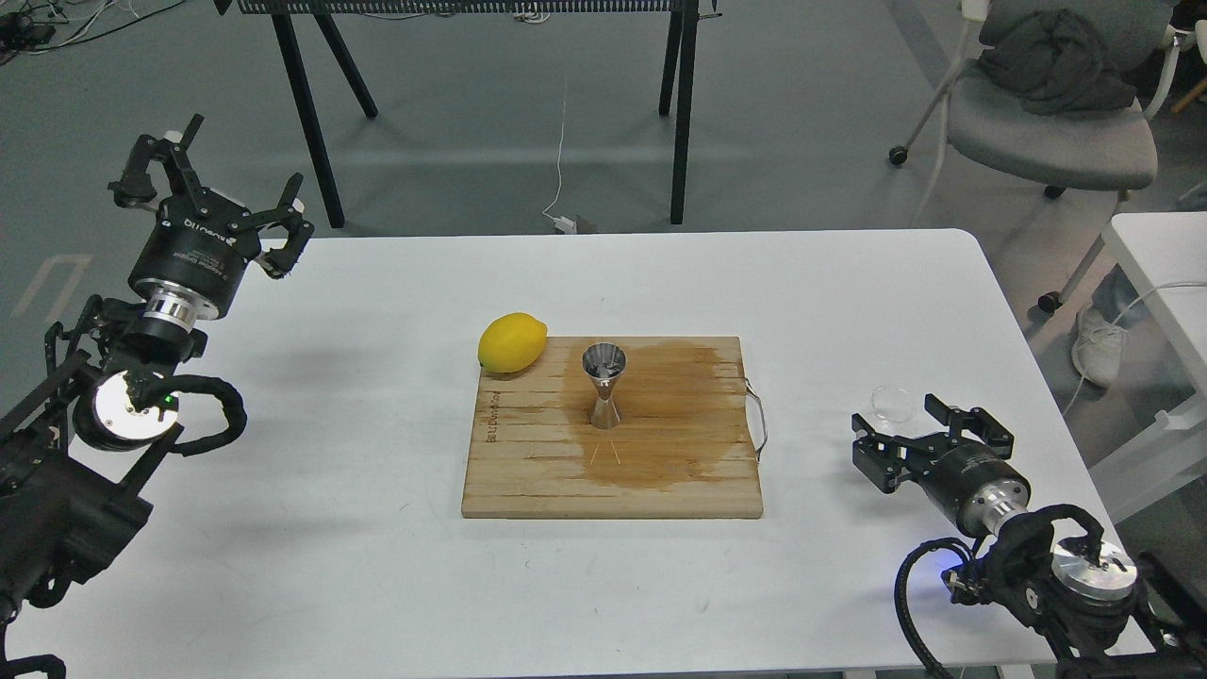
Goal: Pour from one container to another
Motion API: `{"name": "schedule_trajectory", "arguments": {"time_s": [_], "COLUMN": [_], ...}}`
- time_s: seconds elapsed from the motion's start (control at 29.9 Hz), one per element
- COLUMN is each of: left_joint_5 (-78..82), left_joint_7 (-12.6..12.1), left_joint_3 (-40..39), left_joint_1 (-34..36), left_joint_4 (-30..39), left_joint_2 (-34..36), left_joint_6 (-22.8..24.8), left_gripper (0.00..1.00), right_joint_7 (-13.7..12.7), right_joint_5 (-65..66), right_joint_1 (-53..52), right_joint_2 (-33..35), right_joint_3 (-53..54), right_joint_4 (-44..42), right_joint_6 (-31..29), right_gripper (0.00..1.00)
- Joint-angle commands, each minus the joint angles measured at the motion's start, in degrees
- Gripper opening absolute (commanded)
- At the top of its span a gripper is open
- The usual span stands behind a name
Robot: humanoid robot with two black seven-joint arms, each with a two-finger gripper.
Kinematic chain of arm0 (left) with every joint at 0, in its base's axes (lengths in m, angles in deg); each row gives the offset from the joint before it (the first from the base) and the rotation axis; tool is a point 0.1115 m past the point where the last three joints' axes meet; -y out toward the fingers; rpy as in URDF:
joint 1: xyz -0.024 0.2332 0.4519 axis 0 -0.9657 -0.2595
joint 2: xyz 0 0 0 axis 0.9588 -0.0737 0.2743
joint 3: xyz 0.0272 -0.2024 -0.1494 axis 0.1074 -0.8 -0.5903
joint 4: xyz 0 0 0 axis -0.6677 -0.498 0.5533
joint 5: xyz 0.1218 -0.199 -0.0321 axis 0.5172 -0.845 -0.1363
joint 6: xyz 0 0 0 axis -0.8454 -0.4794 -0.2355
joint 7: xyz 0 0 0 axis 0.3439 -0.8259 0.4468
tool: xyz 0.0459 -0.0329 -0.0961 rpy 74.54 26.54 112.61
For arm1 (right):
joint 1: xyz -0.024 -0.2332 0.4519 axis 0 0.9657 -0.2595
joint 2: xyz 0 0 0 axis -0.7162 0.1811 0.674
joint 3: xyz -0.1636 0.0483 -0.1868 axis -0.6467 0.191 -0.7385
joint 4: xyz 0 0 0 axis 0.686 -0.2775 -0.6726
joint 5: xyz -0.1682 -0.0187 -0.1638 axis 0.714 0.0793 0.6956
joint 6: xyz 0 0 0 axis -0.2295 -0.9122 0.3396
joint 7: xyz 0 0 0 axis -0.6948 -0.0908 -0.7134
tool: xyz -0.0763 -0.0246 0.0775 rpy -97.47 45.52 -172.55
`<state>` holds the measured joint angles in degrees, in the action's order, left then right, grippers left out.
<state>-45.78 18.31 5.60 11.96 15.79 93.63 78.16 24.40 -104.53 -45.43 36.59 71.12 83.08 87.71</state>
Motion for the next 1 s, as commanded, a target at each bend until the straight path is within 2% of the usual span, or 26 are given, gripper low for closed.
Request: {"name": "schedule_trajectory", "arguments": {"time_s": [0.0, 0.13, 0.23, 0.33, 0.4, 0.53, 0.7, 0.74, 0.84, 0.97], "left_joint_5": [0.0, 0.0, 0.0, 0.1, 0.0, 0.0, 0.0, -0.1, 0.0, 0.1], "left_joint_7": [0.0, 0.0, -0.5, -0.5, -0.1, -0.8, -1.0, -1.0, -1.0, -1.0], "left_joint_3": [-0.2, -0.5, -0.5, -0.4, -0.9, -2.3, -2.4, -2.3, -2.2, -2.0], "left_joint_1": [-0.1, 0.0, 0.2, 0.7, 0.6, 0.7, 1.1, 1.1, 1.2, 3.4], "left_joint_4": [0.0, 0.1, 0.0, -0.7, -0.4, -0.5, -0.4, -0.4, -0.5, -1.4], "left_joint_2": [0.3, 0.4, 0.5, 0.7, 0.9, 0.7, 0.6, 0.6, 0.7, 0.9], "left_joint_6": [0.1, 0.1, 0.1, 0.2, 0.2, 0.0, -0.6, -0.6, -0.6, -0.6], "left_gripper": [1.0, 1.0, 1.0, 1.0, 1.0, 1.0, 1.0, 1.0, 1.0, 1.0], "right_joint_7": [-0.1, 0.4, 0.5, 0.5, 0.7, 3.2, 10.4, 11.0, 11.1, 11.3], "right_joint_5": [0.0, 0.5, 4.5, 9.9, 12.3, 17.0, 19.1, 19.0, 19.0, 18.9], "right_joint_1": [2.5, 1.8, -5.5, -12.7, -16.8, -23.1, -28.0, -29.2, -31.3, -32.9], "right_joint_2": [3.4, 6.6, 10.3, 11.3, 11.3, 10.0, 8.5, 8.5, 8.4, 7.6], "right_joint_3": [0.1, 0.9, 0.9, 1.0, 0.9, -1.7, -5.7, -5.9, -6.0, -5.9], "right_joint_4": [6.7, 8.8, 8.1, 4.3, 0.6, -5.8, -15.0, -17.5, -23.1, -30.4], "right_joint_6": [0.3, -0.8, -1.5, -2.8, -6.4, -13.0, -19.9, -21.5, -27.3, -27.3], "right_gripper": [0.95, 0.98, 0.99, 1.0, 1.0, 1.0, 1.0, 1.0, 1.0, 1.0]}}
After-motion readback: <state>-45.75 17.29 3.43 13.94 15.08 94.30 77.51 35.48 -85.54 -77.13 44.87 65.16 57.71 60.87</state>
